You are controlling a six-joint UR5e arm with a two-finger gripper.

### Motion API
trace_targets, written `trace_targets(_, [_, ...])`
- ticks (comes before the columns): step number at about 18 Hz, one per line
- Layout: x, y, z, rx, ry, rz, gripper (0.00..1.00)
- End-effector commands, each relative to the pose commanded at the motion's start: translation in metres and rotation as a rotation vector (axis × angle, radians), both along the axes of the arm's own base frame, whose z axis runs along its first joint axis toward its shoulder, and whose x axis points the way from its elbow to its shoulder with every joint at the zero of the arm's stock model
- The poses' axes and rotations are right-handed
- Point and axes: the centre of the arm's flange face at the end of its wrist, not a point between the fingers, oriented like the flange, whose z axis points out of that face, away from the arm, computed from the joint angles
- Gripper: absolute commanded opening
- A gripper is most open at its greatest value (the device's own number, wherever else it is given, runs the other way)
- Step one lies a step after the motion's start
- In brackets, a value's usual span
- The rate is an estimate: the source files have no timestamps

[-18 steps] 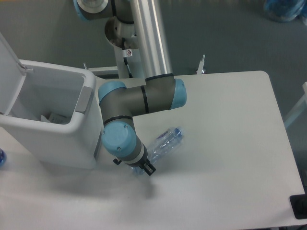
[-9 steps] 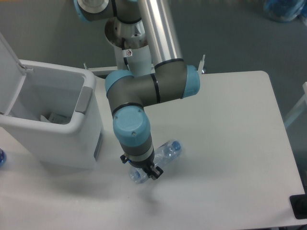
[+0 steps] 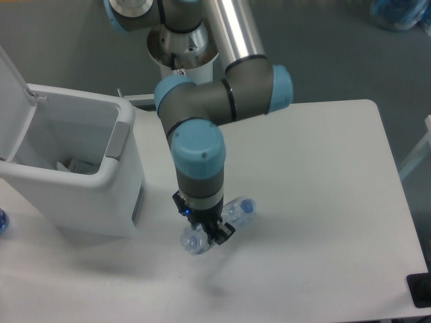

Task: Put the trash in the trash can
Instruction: 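Close the gripper around the bottle's middle, then lift the bottle and carry it above the trash bin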

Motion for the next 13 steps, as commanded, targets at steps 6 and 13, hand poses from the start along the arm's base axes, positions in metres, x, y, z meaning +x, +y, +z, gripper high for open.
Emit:
trace_targets(6, [-0.013,-0.038,0.087,0.298,-0.104,0.028,0.49])
trace_targets(13, [-0.01,-0.059,0.165,0.594,-0.261,0.051,0.48])
